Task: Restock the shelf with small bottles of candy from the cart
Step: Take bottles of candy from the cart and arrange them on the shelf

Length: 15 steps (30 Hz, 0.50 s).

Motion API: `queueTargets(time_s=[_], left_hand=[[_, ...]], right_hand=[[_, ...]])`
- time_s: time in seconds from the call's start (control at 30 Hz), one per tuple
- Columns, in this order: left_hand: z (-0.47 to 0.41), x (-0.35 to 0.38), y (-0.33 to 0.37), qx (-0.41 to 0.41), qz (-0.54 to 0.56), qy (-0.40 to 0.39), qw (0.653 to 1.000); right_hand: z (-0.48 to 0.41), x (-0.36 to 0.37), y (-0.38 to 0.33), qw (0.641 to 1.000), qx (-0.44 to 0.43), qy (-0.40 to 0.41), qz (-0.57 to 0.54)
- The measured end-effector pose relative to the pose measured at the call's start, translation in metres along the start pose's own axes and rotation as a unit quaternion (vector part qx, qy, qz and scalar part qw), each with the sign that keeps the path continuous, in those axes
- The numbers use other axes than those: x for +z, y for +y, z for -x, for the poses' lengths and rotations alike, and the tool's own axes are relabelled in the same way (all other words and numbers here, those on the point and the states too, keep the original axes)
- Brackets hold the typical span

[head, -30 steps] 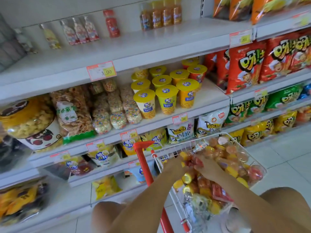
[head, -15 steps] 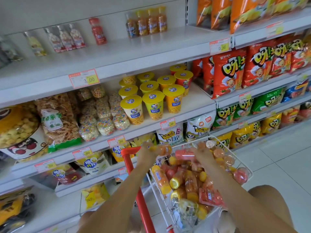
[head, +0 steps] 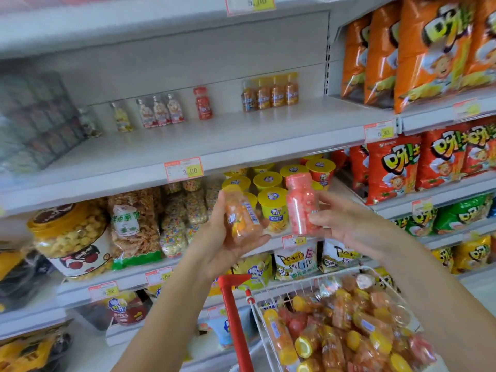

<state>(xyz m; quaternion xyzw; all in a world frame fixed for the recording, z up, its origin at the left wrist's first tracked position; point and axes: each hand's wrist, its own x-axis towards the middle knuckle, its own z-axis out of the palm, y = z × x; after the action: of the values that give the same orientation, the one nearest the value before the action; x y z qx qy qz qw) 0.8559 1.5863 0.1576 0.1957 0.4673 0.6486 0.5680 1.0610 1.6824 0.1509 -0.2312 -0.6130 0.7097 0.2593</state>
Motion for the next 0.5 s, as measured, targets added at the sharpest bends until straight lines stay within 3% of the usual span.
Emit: queueTargets(time_s=[0.23,0.33,0.5], left_hand=[[0.005,0.004,0.081,0.125,-0.119,0.007,0.985],[-0.009,-0.002,0.118,0.177,-0.145,-0.005,0.974],[-0.062,-0.014,0.178,0.253,-0.300,-0.025,0.919]], right_hand=[[-0.035,0.026,-0.064,0.996,-0.043,-0.013,0.080],[-0.065,0.034,-0.092,0.986,-0.063,0.046,0.146],[-0.146,0.038,-0.131,0.949,-0.085,0.123,0.278]])
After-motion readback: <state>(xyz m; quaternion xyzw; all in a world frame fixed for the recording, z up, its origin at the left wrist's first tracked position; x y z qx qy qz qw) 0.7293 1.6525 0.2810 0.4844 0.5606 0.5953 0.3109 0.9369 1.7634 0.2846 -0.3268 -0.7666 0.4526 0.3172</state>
